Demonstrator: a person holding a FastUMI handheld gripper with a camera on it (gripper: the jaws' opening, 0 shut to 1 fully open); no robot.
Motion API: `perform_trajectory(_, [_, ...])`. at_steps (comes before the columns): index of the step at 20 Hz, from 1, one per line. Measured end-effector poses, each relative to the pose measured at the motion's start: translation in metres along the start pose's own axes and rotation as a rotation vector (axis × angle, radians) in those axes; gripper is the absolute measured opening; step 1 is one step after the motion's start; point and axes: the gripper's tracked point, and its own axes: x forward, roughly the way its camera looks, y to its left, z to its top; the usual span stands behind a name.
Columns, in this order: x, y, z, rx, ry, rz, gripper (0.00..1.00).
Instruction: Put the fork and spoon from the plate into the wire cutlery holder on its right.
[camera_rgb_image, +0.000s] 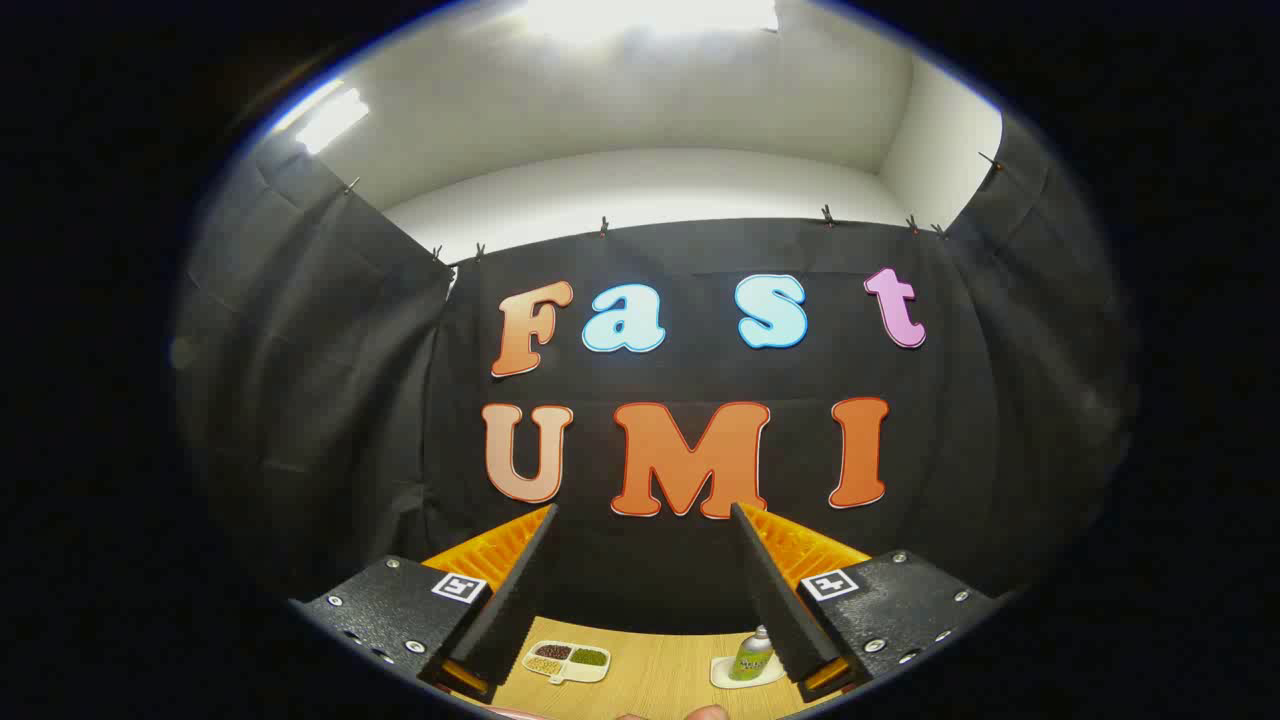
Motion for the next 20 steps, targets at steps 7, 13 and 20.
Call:
perform_trajectory(7, [-0.008, 0.008, -0.005, 0.000, 0.051, 0.010, 0.98])
perform_trajectory(13, [-0.009, 0.008, -0.008, -0.015, 0.065, -0.004, 0.98])
perform_trajectory(20, [-0.011, 0.013, -0.012, -0.003, 0.084, -0.005, 0.98])
